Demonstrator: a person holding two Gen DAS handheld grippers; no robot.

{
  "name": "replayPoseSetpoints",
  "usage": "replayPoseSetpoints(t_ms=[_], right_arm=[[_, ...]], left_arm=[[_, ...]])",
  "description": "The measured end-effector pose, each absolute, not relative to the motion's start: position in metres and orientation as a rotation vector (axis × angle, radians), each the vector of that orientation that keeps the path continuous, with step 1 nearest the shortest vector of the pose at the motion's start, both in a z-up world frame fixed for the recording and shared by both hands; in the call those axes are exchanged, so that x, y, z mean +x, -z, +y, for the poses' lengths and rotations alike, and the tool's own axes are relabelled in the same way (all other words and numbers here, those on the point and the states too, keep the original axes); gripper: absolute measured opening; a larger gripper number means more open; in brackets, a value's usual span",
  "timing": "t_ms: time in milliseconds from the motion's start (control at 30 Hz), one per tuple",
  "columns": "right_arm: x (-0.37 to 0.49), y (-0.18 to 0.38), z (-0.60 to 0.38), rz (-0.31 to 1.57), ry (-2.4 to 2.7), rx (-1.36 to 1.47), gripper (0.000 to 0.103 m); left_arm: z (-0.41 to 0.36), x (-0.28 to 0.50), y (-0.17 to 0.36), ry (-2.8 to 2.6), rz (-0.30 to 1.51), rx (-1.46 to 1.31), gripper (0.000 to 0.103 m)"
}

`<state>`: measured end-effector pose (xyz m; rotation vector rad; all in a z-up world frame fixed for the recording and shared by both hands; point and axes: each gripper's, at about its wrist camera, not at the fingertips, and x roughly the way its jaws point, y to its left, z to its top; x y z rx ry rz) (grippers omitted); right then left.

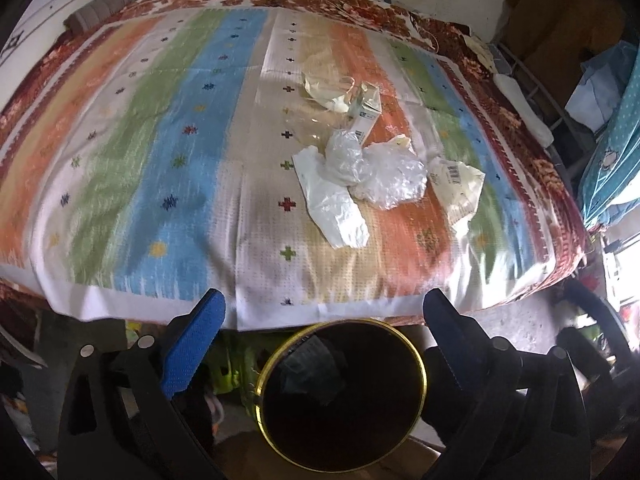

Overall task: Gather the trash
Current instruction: 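Move both tools back to the remaining trash on the bed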

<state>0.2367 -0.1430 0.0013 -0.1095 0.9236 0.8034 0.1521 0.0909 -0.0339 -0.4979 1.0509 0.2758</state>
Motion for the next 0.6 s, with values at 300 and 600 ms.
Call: replayPoseSetpoints(t_ms=[300,600], right_arm=[[0.280,0.007,-0.136,0.980,-0.758,-0.012,0.094],[0.300,0.012,-0.118,0.960,-0.760,-0.004,0.094]], left_arm=[[0.128,0.179,0.038,-0.277,1.036,-0.579,0.097],[0.138,0.204,0.029,-0.250,0.934,-0.570,0.097]])
